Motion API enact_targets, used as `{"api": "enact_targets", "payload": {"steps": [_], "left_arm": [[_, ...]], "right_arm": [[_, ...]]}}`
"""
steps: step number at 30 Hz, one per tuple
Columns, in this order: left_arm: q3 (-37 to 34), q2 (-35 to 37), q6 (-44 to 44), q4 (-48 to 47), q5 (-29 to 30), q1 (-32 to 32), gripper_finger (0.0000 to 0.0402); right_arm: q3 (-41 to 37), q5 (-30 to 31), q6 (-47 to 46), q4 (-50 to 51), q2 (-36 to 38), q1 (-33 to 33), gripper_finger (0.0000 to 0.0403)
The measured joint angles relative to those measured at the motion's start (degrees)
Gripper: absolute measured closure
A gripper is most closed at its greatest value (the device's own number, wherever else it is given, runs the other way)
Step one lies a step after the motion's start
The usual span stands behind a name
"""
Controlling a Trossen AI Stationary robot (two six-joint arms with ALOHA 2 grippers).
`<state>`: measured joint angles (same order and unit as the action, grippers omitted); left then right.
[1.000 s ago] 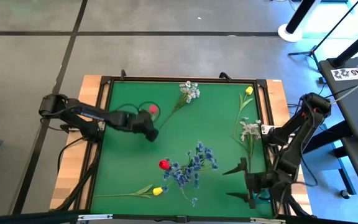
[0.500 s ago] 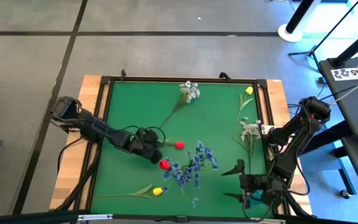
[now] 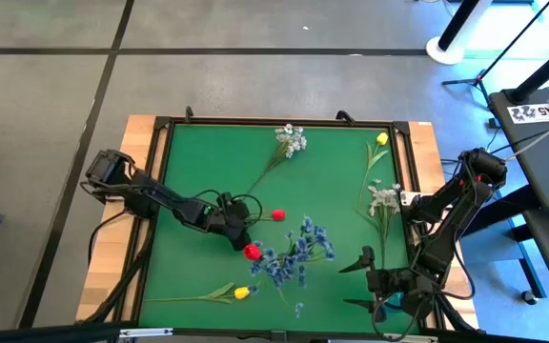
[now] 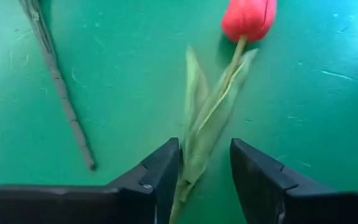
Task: Sort flowers into vase by color
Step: Put the red flower into the violet vase
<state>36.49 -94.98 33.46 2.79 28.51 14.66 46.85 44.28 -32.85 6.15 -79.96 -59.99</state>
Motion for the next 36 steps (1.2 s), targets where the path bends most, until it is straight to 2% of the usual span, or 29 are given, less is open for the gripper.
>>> {"api": "enact_targets", "payload": {"steps": [7,10,13,17,19,22,24,27,30,34,36], "left_arm": [[0.2,-3.8,-1.2,3.2,-4.6,-4.6,0.0262],[0.3,-5.5,0.6,4.4,-3.6,-4.2,0.0280],[0.3,-5.6,4.7,4.4,-1.3,-3.1,0.0316],[0.0,-3.1,5.5,3.7,1.0,-1.3,0.0383],[-0.3,-0.6,5.4,2.7,1.8,-0.2,0.0389],[-0.2,4.6,3.8,4.4,6.1,1.1,0.0388],[-0.5,7.3,1.7,9.0,8.7,0.8,0.0390],[-2.3,8.1,-4.0,24.3,8.4,-1.2,0.0392],[-3.3,6.8,-8.9,38.2,5.0,-3.7,0.0393],[-3.8,2.5,-11.5,46.4,1.5,-5.0,0.0392],[-3.8,-0.1,-13.1,50.2,-1.3,-5.0,0.0392]], "right_arm": [[0.0,-0.9,1.8,0.1,0.0,0.0,0.0056],[0.0,-1.9,1.8,0.7,0.0,0.0,0.0056],[0.0,-1.9,3.1,1.5,0.0,0.0,0.0056],[0.0,-4.9,6.1,1.5,0.3,0.0,0.0056],[0.0,-5.3,7.5,0.8,1.1,-0.1,0.0056],[0.0,-4.3,11.1,1.0,2.1,0.0,0.0056],[0.0,-2.7,14.0,1.1,2.1,0.6,0.0056],[0.0,-1.9,15.3,4.0,2.3,4.5,0.0056],[0.0,-4.2,13.6,9.8,2.7,10.9,0.0056],[-0.2,-6.5,11.4,19.2,5.3,19.9,0.0056],[-1.9,-5.7,11.2,18.2,7.0,24.3,0.0056]]}}
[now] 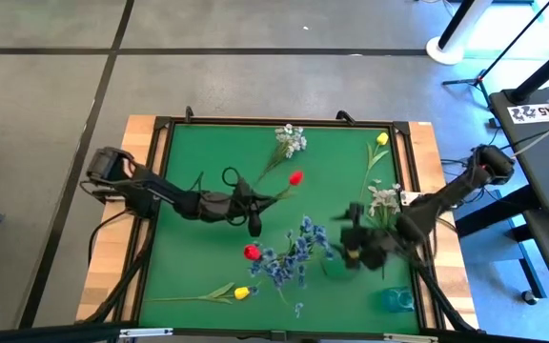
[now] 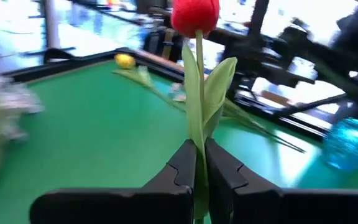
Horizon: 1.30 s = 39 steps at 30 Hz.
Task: Sort flowers into vase by color
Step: Put the red flower into the violet vase
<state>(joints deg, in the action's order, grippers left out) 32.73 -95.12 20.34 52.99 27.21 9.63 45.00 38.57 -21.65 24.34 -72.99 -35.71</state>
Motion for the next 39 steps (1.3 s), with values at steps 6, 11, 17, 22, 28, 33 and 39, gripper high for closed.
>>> {"api": "enact_targets", "payload": {"steps": [6,11,17,22,28,33,39], "left_arm": [[0.0,-7.0,-2.7,10.8,-6.5,-0.9,0.0392],[0.1,-11.4,-2.8,15.3,-9.0,-0.4,0.0391],[1.0,-16.0,-2.5,19.8,-11.1,-2.1,0.0391],[3.3,-17.2,-2.5,19.9,-13.1,-3.4,0.0391],[4.0,-17.2,-2.9,20.1,-13.7,-3.1,0.0391],[4.1,-17.2,-2.9,22.0,-13.7,-3.0,0.0386],[4.2,-17.1,-2.6,22.7,-14.0,-2.3,0.0359]], "right_arm": [[-13.2,-6.8,5.7,-23.8,2.0,11.9,0.0078],[-27.7,-14.5,7.2,-65.9,-2.0,17.6,0.0134],[-27.4,-17.0,9.8,-82.8,-13.4,22.4,0.0167],[-23.8,-22.0,13.0,-93.6,-20.8,24.7,0.0169],[-23.2,-20.2,14.7,-102.4,-22.6,24.9,0.0187],[-22.6,-20.1,14.6,-103.3,-22.6,24.9,0.0242],[-21.0,-20.3,14.3,-97.3,-22.6,24.9,0.0357]]}}
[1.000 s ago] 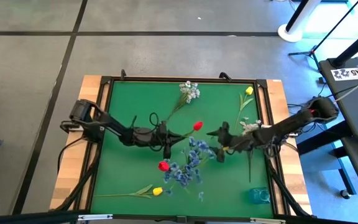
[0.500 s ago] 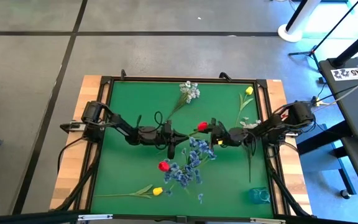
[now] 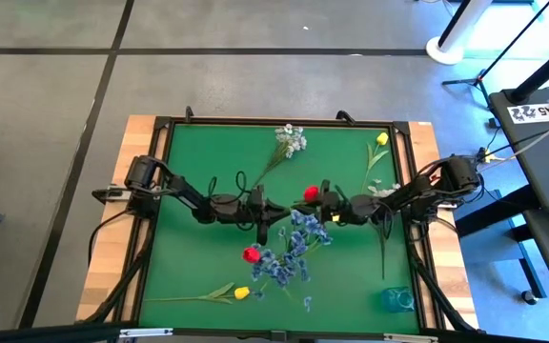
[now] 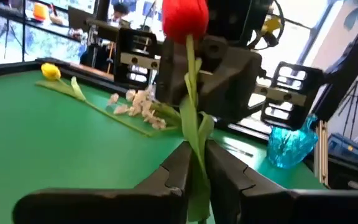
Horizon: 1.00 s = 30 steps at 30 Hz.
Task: Sort flowers into vase by color
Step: Put the red flower into the violet vase
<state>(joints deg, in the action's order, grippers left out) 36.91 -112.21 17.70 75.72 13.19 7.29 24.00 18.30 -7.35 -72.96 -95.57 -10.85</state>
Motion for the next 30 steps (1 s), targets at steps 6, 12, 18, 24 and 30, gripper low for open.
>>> {"api": "enact_targets", "payload": {"steps": [6,12,18,24,30], "left_arm": [[0.0,0.9,1.6,-4.0,-2.7,0.0,0.0309],[-0.2,16.2,6.4,-36.7,-5.8,1.4,0.0285],[-0.2,34.3,12.8,-58.2,-2.7,9.3,0.0300],[-0.2,41.9,15.0,-62.1,13.0,21.2,0.0315],[-0.2,38.4,19.9,-62.4,21.0,30.5,0.0329]], "right_arm": [[0.4,-1.5,0.9,0.9,1.3,-0.1,0.0380],[-0.2,-1.5,4.9,14.2,11.2,-4.1,0.0396],[4.6,4.9,9.1,44.0,26.6,-14.1,0.0397],[14.6,7.1,3.3,69.0,33.7,-28.6,0.0395],[18.4,12.5,4.2,66.0,29.5,-42.7,0.0397]]}}
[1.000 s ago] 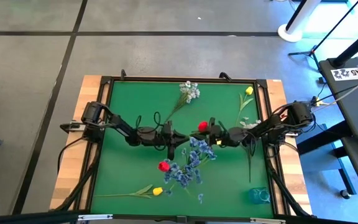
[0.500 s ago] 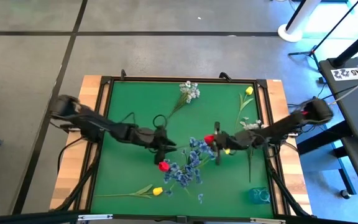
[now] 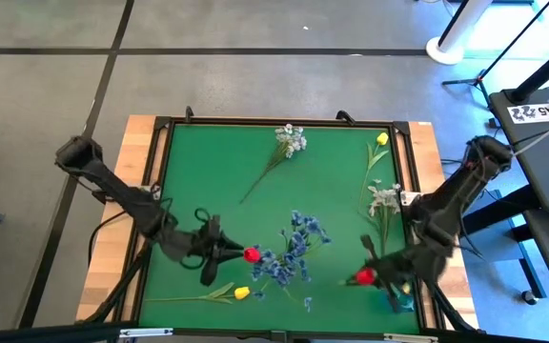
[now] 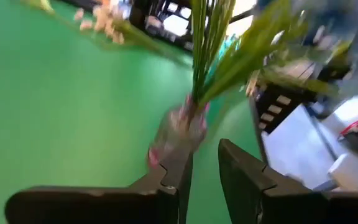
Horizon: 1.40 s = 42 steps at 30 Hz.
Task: Sort flowers into vase by color
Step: Put the red flower into the violet vase
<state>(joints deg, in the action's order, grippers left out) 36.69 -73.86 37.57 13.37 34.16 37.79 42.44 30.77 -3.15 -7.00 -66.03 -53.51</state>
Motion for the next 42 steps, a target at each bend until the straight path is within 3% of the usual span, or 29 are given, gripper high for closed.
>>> {"api": "enact_targets", "payload": {"steps": [6,12,16,22,25,30,42], "left_arm": [[0.0,-7.0,7.2,0.6,3.2,3.5,0.0337],[0.0,-14.0,10.1,4.1,3.2,4.1,0.0337],[0.0,-17.1,10.1,7.7,3.1,4.0,0.0337],[-0.1,-19.3,10.0,10.4,3.1,3.7,0.0337],[-0.1,-19.5,9.9,10.4,3.0,3.4,0.0338],[-0.1,-19.5,9.8,10.4,3.1,2.3,0.0338],[-0.1,-19.5,-0.3,20.1,3.2,1.5,0.0338]], "right_arm": [[9.0,15.7,7.3,0.9,-4.0,-3.6,0.0400],[20.0,17.5,9.3,13.2,-4.4,-2.1,0.0399],[23.6,17.6,8.1,19.0,-4.4,-0.3,0.0400],[27.4,11.7,5.7,25.6,-4.4,2.5,0.0399],[27.8,11.3,5.3,26.1,-4.4,3.6,0.0400],[27.5,4.6,3.6,26.0,-5.4,6.2,0.0397],[30.5,4.6,5.8,26.5,-6.3,6.3,0.0397]]}}
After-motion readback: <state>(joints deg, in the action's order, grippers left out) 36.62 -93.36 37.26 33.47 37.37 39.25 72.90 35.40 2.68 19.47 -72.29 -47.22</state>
